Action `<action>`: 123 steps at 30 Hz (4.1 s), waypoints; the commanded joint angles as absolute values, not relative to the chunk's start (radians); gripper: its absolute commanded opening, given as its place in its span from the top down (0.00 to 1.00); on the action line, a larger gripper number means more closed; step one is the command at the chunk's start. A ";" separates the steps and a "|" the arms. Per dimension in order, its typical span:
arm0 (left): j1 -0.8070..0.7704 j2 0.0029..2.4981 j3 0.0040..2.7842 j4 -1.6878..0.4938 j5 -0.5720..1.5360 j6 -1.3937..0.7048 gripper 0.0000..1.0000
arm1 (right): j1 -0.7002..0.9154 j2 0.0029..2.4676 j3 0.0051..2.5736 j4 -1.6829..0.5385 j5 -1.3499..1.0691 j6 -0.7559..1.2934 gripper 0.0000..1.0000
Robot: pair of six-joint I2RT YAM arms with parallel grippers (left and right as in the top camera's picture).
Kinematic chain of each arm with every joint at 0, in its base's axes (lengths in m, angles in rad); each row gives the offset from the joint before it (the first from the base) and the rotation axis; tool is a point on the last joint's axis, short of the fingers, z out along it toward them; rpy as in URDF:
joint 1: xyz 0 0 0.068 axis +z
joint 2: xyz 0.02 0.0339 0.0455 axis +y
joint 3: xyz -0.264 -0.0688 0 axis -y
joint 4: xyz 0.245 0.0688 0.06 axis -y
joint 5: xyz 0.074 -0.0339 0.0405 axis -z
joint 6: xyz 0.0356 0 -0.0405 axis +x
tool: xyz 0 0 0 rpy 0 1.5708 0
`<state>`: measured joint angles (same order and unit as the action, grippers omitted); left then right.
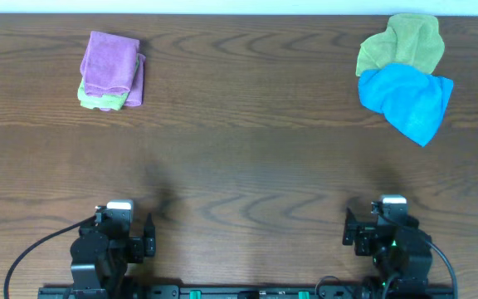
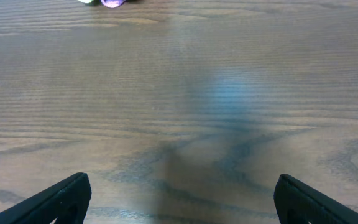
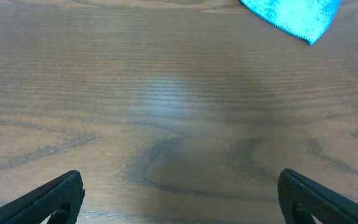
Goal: Fold the cloth
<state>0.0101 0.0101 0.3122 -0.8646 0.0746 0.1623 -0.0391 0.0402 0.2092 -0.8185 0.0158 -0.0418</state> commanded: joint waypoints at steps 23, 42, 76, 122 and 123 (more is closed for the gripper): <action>0.005 0.004 0.303 -0.866 0.068 0.180 0.05 | -0.159 1.142 1.232 -0.912 0.260 0.277 0.01; 0.005 0.004 0.303 -0.866 0.068 0.180 0.05 | -0.274 1.744 1.439 -0.862 0.304 0.287 0.01; 0.005 0.004 0.303 -0.866 0.068 0.180 0.05 | -0.545 2.038 1.406 -0.571 -0.187 0.313 0.04; 0.005 0.004 0.303 -0.866 0.068 0.180 0.05 | -0.513 2.067 1.406 -0.501 -0.439 0.251 0.99; 0.005 0.004 0.303 -0.866 0.068 0.180 0.05 | -0.503 2.047 1.406 -0.514 -0.438 0.244 0.99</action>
